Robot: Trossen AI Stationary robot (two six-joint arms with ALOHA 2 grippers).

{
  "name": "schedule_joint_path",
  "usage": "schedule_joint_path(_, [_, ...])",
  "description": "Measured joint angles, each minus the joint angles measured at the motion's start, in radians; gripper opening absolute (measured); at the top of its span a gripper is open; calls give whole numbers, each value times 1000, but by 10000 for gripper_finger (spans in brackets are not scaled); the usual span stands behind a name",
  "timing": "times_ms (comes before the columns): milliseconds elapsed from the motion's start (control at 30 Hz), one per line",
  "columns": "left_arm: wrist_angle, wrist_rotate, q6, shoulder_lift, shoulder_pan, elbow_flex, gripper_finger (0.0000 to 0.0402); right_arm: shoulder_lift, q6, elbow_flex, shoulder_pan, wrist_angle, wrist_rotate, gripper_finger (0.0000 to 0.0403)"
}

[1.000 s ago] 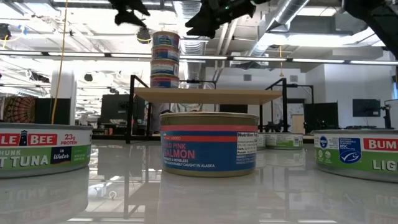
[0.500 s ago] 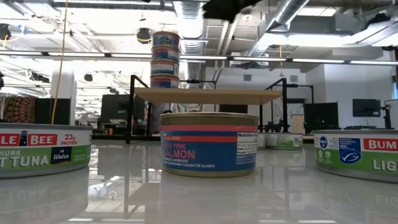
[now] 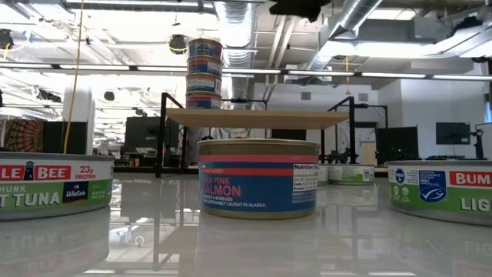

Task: Stack canned seafood by type on shelf
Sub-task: Put the green tuna can on the shelf

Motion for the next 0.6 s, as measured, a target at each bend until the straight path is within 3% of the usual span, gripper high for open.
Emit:
schedule_joint_path(100, [29, -74, -84, 8, -41, -39, 232, -4, 41, -51, 78, 37, 79, 220])
schedule_joint_path(233, [152, -177, -57, 25, -115, -139, 232, 4, 98, -106, 184, 123, 188, 220])
schedule_joint_path(600, [657, -152, 102, 51, -227, -404, 232, 50, 328, -169, 489, 182, 576, 220])
